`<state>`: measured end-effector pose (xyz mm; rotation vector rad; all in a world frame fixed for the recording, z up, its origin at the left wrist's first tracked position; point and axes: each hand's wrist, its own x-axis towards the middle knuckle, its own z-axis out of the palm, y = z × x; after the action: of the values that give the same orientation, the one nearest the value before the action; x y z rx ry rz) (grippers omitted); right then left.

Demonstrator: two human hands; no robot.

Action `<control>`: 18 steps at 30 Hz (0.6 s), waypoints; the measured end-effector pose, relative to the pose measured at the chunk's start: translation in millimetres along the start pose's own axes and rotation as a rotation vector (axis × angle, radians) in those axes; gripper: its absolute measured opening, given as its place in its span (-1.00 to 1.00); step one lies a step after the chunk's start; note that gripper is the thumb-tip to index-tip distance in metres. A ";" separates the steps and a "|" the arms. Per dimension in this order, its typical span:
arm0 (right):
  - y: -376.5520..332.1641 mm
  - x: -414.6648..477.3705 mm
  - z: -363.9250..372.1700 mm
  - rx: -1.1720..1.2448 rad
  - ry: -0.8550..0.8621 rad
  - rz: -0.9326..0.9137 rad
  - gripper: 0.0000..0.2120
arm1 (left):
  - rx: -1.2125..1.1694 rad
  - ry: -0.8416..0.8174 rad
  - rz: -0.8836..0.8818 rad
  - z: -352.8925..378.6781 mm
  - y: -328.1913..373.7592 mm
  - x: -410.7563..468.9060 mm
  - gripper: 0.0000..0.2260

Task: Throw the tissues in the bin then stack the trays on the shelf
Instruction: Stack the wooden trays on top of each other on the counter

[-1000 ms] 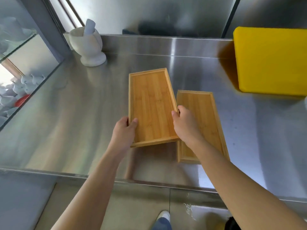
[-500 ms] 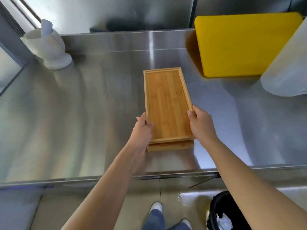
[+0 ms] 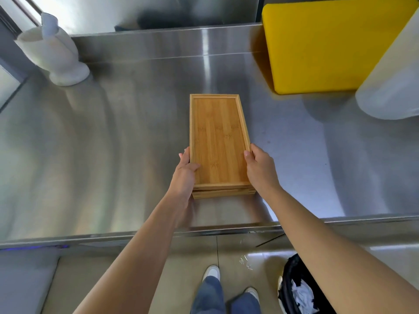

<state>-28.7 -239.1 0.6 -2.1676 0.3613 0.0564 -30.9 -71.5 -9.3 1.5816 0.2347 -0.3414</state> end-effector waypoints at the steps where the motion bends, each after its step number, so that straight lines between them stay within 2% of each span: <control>1: 1.5 0.1 1.5 -0.003 -0.001 0.001 -0.60 | -0.002 0.006 -0.004 -0.7 -2.3 -0.1 -0.52; 7: 4.7 1.9 1.8 0.019 -0.014 -0.006 -0.57 | -0.008 -0.060 -0.041 -8.8 -15.3 0.6 -0.40; 12: 6.7 -4.5 -11.6 0.264 -0.148 -0.001 -0.42 | 0.044 -0.167 0.064 -17.1 -12.8 -13.6 -0.41; 14: 9.1 -9.1 -12.7 0.282 -0.243 -0.001 -0.28 | 0.078 -0.227 0.129 -19.1 -14.1 -20.1 -0.34; 17: 13.1 -13.9 -14.5 0.280 -0.361 0.004 0.11 | 0.128 -0.280 0.192 -17.6 -17.1 -23.4 -0.22; 18: 15.3 -15.1 -17.0 0.279 -0.400 -0.004 0.18 | 0.140 -0.287 0.216 -17.6 -19.3 -22.2 -0.20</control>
<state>-49.0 -257.5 1.1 -1.8276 0.1243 0.4075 -57.3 -51.7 -19.0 1.6549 -0.1838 -0.4177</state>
